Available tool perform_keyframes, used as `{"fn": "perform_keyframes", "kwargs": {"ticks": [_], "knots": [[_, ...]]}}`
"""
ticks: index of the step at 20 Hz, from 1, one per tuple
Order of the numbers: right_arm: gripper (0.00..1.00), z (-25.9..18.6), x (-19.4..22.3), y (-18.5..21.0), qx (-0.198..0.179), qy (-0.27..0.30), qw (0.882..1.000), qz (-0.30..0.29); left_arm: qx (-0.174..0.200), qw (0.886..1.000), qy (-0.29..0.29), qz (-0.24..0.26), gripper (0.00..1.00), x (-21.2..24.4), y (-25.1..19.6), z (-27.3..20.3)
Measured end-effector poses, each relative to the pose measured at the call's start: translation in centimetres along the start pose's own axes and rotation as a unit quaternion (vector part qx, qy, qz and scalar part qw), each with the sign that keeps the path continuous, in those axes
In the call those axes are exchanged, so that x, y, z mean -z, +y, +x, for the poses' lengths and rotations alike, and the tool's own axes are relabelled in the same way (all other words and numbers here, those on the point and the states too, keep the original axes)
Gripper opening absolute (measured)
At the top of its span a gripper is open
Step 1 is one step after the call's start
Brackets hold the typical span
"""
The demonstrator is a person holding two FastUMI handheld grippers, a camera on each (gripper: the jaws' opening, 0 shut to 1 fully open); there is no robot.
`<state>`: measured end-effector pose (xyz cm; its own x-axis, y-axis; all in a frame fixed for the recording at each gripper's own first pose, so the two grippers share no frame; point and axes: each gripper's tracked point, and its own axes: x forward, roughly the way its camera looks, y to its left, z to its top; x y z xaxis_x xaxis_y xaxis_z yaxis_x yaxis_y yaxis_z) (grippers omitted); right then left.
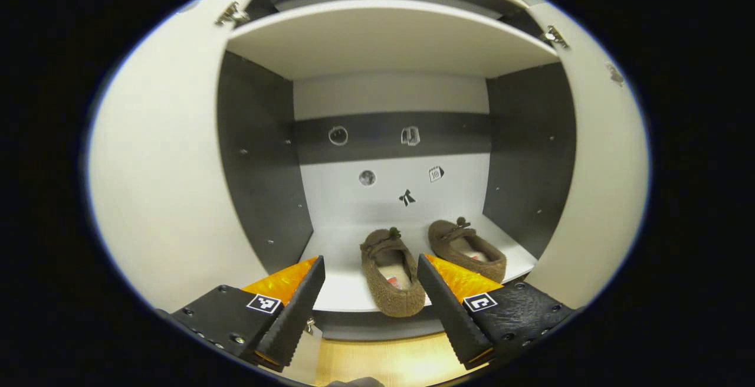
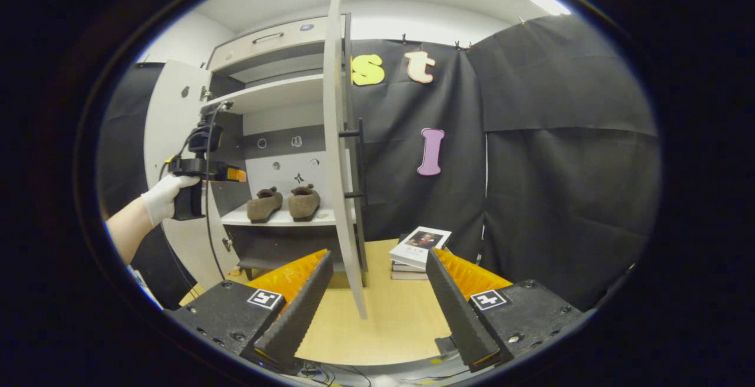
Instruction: Grab one shoe with the right hand and put it into the shoe cabinet, grab the other shoe with the left hand and put it into the shoe cabinet; then close the right door with the right hand and the left door with the left hand.
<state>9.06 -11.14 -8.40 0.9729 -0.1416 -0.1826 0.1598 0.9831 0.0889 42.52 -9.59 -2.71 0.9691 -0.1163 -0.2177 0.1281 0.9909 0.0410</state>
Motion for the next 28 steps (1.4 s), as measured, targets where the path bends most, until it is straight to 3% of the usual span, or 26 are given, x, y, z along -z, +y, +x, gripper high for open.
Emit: {"fn": "perform_keyframes", "kwargs": {"ticks": [6,9,13,18,23,28], "knots": [[1.00,-2.4,-0.4,1.2,-0.007,-0.014,1.000,-0.011,-0.004,0.999,-0.054,-0.002,0.96,1.2,-0.6,-11.6],[1.00,-3.8,-0.7,1.7,-0.008,-0.021,1.000,-0.013,0.001,0.998,-0.057,-0.018,1.00,3.1,-0.5,-17.4],[1.00,-5.7,-0.2,2.6,-0.013,-0.023,0.999,-0.019,-0.014,0.998,-0.059,-0.015,0.96,6.4,1.1,-23.5],[1.00,-8.2,1.1,3.6,-0.015,-0.016,1.000,-0.018,-0.004,0.997,-0.071,-0.021,0.96,10.1,0.7,-31.1],[1.00,-8.8,0.4,3.5,-0.012,-0.022,1.000,-0.019,0.003,0.998,-0.054,-0.018,0.96,13.0,-0.3,-35.7],[1.00,-5.2,-3.0,0.1,0.010,-0.044,0.999,-0.027,0.009,0.998,-0.055,-0.037,0.97,13.2,-0.9,-36.9]]}}
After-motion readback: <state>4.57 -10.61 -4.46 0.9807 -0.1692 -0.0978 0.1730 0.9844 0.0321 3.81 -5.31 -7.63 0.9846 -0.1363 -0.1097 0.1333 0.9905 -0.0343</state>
